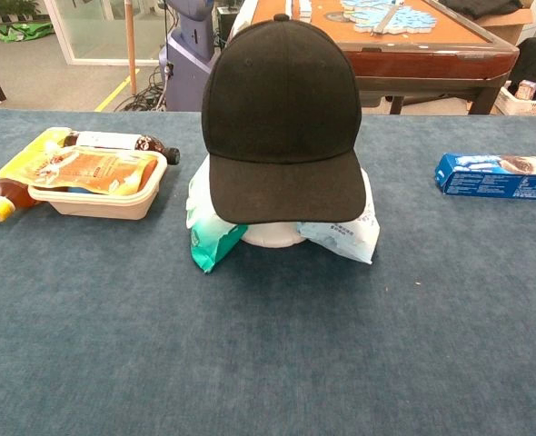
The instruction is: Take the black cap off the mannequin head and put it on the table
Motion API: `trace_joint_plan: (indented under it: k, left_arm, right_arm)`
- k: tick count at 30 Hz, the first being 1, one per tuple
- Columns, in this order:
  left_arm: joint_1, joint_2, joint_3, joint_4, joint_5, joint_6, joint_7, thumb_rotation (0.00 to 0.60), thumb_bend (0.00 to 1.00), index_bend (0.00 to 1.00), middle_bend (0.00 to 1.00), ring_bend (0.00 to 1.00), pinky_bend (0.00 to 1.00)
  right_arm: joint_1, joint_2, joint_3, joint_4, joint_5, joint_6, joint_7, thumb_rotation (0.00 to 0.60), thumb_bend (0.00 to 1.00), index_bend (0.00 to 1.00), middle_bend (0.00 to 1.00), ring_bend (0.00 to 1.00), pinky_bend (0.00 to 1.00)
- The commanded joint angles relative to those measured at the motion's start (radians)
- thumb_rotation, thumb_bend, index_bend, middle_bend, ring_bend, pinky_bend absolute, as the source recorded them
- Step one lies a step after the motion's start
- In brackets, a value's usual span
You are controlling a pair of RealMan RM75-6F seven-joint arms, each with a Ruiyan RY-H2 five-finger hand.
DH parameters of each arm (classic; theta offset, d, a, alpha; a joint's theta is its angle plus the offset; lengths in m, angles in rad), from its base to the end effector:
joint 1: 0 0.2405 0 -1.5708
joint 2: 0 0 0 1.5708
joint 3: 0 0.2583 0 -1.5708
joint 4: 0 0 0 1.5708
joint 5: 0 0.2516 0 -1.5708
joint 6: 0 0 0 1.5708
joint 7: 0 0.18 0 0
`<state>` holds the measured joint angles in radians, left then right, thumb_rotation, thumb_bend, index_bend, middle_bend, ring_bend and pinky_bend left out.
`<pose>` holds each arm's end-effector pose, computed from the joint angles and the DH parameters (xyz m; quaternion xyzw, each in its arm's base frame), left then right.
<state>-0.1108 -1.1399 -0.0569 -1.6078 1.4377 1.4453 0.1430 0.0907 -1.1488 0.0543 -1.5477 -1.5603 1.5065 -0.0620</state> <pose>-0.3339 0.2307 0.1139 -0.6106 -0.3663 -0.3394 0.6147 -0.3275 -0.2242 0.1188 0.6237 -0.3361 0.3809 0.5941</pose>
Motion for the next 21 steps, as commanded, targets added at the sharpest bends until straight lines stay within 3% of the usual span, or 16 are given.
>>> trace_joint_plan:
  k: [1,7,11,13,17,21]
  left_arm:
    - [-0.003,0.002,0.002,-0.001,-0.005,-0.010,0.002,0.600,0.29,0.29,0.29,0.28,0.58]
    - [0.000,0.008,0.005,-0.008,0.001,-0.003,-0.001,0.600,0.29,0.29,0.29,0.28,0.58]
    - [0.007,0.009,0.004,-0.009,0.002,0.012,-0.006,0.600,0.29,0.29,0.29,0.28,0.58]
    - [0.008,0.010,0.003,-0.009,0.001,0.011,-0.011,0.600,0.29,0.29,0.29,0.28,0.58]
    - [0.012,0.012,0.006,-0.010,-0.004,0.011,-0.013,0.600,0.29,0.29,0.29,0.28,0.58]
    - [0.014,0.010,0.010,-0.009,0.006,0.017,-0.014,0.600,0.29,0.29,0.29,0.28,0.58]
  right_arm:
    - [-0.004,-0.003,-0.005,-0.001,-0.013,0.012,-0.004,0.600,0.19,0.14,0.22,0.15,0.37]
    - [0.000,-0.023,-0.005,0.018,-0.036,0.026,0.009,0.600,0.23,0.19,0.26,0.17,0.37]
    - [0.004,-0.055,-0.003,0.041,-0.078,0.062,0.026,0.600,0.22,0.26,0.36,0.26,0.40]
    - [0.007,-0.080,-0.003,0.065,-0.116,0.096,0.028,0.600,0.20,0.29,0.43,0.34,0.50]
    - [0.029,-0.148,-0.013,0.136,-0.239,0.169,0.032,0.600,0.09,0.36,0.70,0.61,0.84]
    - [0.059,-0.183,-0.026,0.145,-0.320,0.166,-0.049,0.600,0.01,0.38,0.87,0.77,0.97]
